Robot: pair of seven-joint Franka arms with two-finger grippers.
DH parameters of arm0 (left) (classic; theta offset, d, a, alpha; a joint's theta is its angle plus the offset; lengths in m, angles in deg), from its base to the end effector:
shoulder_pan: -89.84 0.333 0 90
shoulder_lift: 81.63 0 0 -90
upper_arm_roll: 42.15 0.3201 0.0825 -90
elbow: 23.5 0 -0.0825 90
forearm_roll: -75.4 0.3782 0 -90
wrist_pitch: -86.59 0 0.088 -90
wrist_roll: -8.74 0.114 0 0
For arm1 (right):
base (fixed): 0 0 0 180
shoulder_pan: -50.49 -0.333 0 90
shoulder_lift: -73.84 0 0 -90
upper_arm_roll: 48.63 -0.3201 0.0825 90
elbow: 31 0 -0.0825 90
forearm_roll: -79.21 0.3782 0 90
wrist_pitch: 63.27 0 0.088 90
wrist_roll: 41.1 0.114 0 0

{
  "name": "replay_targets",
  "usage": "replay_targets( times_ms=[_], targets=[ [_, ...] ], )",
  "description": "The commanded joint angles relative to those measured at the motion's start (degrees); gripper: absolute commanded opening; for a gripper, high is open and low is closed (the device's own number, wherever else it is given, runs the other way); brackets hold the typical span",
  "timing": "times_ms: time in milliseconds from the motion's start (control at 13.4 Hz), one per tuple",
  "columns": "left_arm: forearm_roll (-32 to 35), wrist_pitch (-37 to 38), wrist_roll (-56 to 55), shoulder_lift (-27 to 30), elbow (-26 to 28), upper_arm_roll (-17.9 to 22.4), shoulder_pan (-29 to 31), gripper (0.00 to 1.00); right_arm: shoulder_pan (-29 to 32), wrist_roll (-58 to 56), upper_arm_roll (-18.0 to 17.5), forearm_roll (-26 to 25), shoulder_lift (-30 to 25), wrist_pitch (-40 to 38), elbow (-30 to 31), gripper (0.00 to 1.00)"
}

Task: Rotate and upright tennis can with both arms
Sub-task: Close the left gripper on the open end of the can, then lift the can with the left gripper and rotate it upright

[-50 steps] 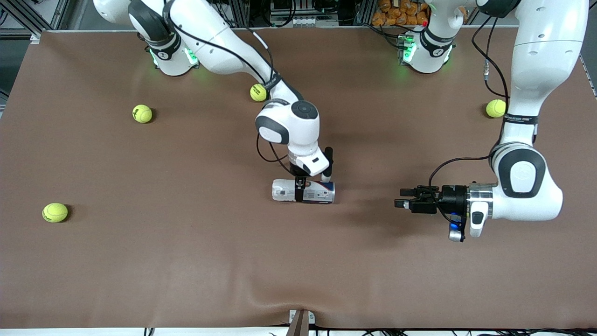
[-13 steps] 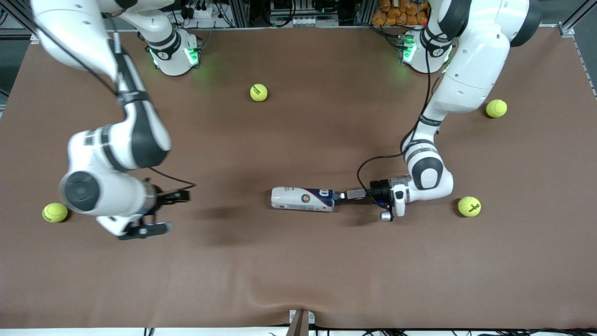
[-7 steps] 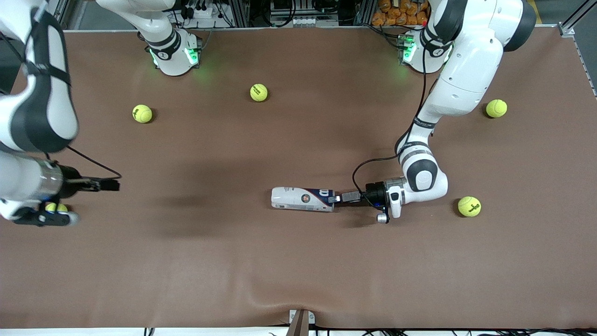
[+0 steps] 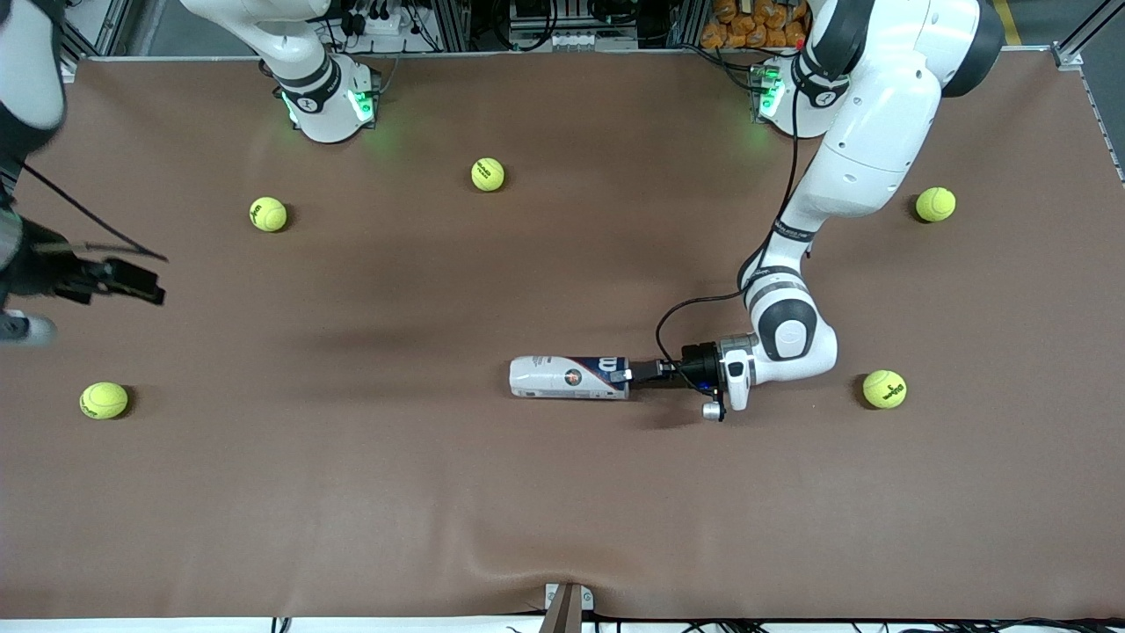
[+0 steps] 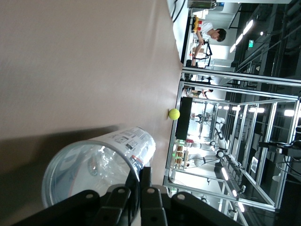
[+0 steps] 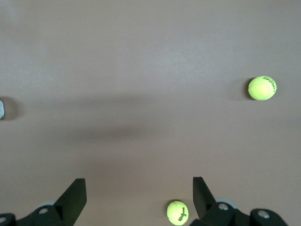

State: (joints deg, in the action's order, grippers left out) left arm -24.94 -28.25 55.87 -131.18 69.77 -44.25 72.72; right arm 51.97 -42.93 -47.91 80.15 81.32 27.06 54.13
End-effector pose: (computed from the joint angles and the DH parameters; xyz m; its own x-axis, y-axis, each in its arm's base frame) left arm 0.6207 -0.2823 0.1340 0.9900 0.1015 -0.0984 0.1173 -0.2013 0.9725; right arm 0.5881 -0.0202 0.5874 0.9992 -0.0065 -0.0393 -0.0071 -0.9998 -0.0160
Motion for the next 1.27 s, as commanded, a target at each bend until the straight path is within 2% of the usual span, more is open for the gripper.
replay_targets(
  times_ms=[0,224,373,523,822,971,1195],
  targets=[
    [4.78,-1.26,-0.63,2.17,-2.03,0.52,0.33,0.00,0.81,-1.86,-0.45,0.12,-6.24,1.17,6.10,1.00],
    [10.31,-1.52,-3.34,5.50,-2.47,2.27,0.33,0.00,1.24,-1.78,-0.36,0.03,-8.18,-4.62,5.40,1.00],
    [20.13,-1.52,-10.34,6.56,-6.58,2.63,0.68,0.00,1.51,-1.86,-0.19,0.03,-8.53,-6.65,4.52,1.00],
    [30.24,-1.52,-22.46,8.67,-9.93,2.46,0.33,0.00,1.77,-2.47,-0.27,-0.06,-8.54,-6.84,3.29,1.00],
    [42.30,-1.44,-35.50,14.29,-11.17,1.93,-0.72,0.00,2.04,-1.78,-0.37,0.38,-8.54,-9.46,2.06,1.00],
    [50.98,-1.43,-42.16,17.19,-11.61,1.93,-2.91,0.00,2.73,-0.82,-0.36,0.73,-8.54,-9.30,1.53,1.00],
    [64.70,-1.08,-56.12,19.30,-15.12,1.84,-7.12,0.00,2.83,1.56,-0.36,0.73,-8.45,-5.97,1.09,1.00]
  ],
)
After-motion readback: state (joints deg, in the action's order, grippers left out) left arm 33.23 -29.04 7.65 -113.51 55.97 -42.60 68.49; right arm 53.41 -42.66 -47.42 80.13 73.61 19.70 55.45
